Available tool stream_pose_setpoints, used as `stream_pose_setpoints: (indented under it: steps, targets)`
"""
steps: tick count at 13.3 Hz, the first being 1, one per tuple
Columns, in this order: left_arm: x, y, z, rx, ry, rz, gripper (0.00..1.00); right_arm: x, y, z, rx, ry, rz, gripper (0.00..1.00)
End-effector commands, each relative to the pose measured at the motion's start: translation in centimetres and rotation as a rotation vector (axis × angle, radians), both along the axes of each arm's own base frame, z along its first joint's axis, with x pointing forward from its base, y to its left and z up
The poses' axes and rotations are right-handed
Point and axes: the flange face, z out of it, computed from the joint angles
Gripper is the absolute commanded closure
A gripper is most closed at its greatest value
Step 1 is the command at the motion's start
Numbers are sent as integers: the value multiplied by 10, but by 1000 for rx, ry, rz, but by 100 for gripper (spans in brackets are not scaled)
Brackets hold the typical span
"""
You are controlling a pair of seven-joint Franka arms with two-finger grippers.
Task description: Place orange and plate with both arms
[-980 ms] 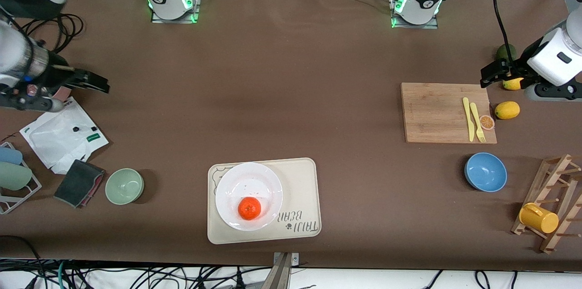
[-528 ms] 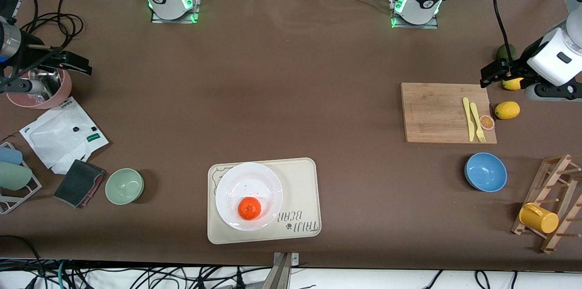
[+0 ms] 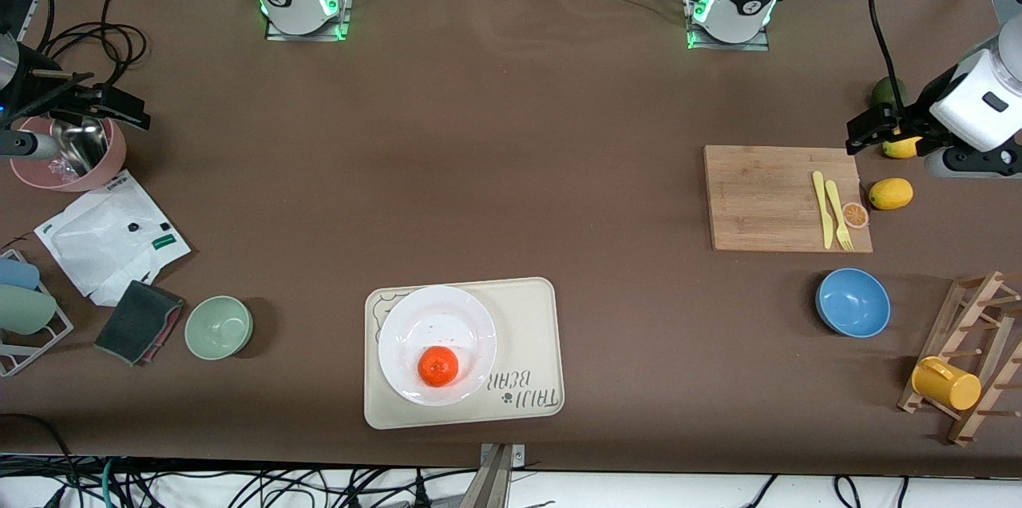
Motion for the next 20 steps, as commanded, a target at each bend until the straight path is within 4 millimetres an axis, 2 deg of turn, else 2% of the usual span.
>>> stream_pose_setpoints:
  steps: [1,8,20]
  targets:
    - [3,-3,6,10,-12,-4,0,7,3,7,-10,-8,12,0]
    - [1,-4,7,9,-11,-5,0,17,4,10,-12,-62,9,0]
    - [1,-4,7,9,-11,-5,0,16,5,9,-7,-61,8,0]
